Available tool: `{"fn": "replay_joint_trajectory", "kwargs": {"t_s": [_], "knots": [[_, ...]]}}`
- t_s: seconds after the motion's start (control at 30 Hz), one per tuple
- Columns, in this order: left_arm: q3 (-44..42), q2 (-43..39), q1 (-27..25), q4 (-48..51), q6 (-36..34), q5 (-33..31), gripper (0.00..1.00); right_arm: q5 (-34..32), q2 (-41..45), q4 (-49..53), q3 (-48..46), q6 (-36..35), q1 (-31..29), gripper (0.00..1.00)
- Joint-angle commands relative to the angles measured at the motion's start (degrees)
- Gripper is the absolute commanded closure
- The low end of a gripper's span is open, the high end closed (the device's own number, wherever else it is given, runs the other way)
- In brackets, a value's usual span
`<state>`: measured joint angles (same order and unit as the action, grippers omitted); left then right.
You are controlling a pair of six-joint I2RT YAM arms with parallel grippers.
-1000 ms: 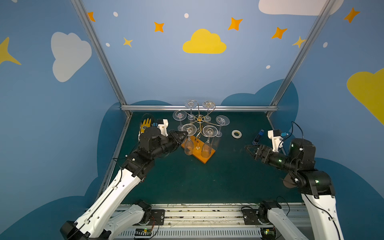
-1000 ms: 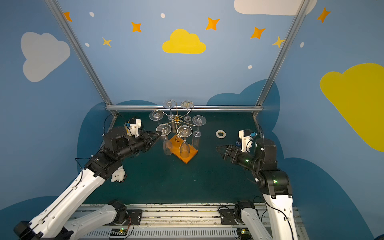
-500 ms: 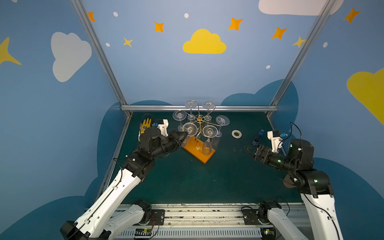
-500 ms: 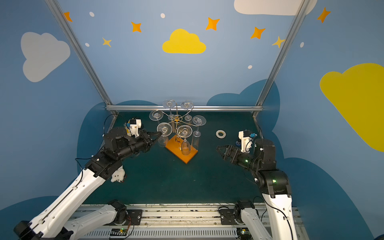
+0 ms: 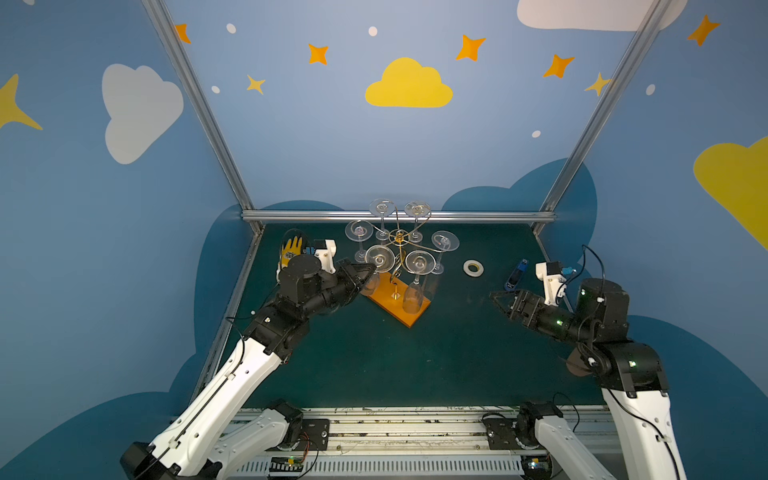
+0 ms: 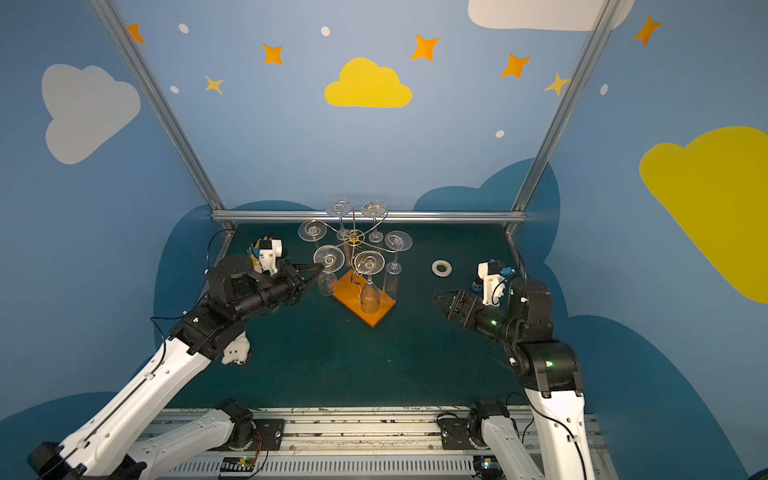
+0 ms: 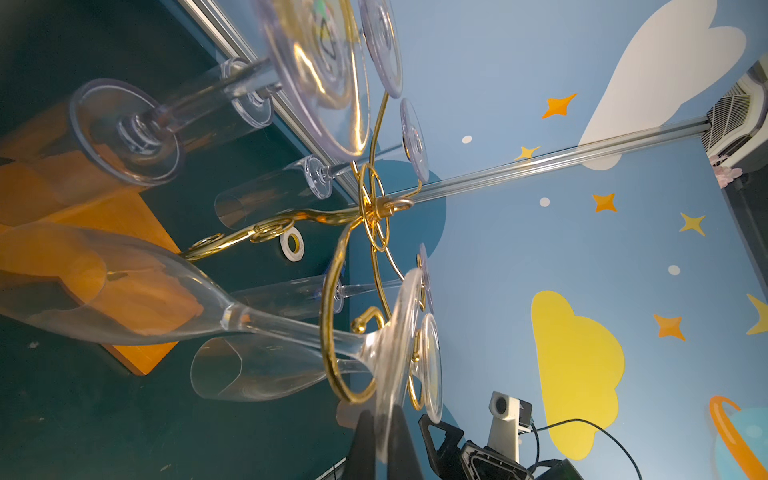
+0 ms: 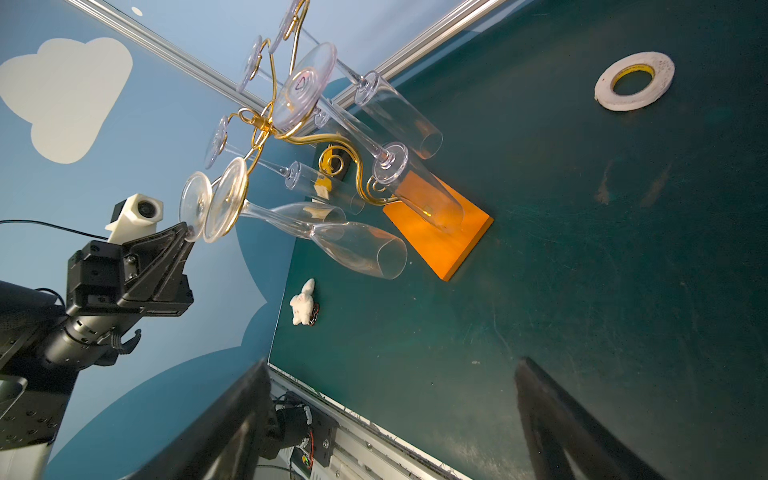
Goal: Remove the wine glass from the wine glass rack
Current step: 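Close the left gripper on the stem of a hanging clear wine glass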
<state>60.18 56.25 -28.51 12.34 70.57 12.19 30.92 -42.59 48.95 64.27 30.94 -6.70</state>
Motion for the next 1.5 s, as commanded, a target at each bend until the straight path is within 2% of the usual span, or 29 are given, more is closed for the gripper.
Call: {"fn": "replay_joint_trajectory", "kwargs": {"t_s": [0.0,0.57,1.2,1.47], "knots": [[-0.48,-1.2,-0.05,-3.49,0.14,0.78,0.97,-0.25,0.53,0.52,-0.57,0.17,-0.25,0.1],[0.1,-1.95,-0.05,-4.13,1.59,0.5,0.97,-0.19,0.72,0.79,0.02,0.35,-0.26,0.1],[1.18,-3.68,0.1,-2.54,3.0,-4.31,0.97,0.42,-1.09,0.8,2.06,0.21,-0.27,0.1],[1.21,-3.44,0.65,-2.8,4.28,-4.09,0.97,0.44,-1.1,0.71,2.49,0.19,-0.24,0.1]]}}
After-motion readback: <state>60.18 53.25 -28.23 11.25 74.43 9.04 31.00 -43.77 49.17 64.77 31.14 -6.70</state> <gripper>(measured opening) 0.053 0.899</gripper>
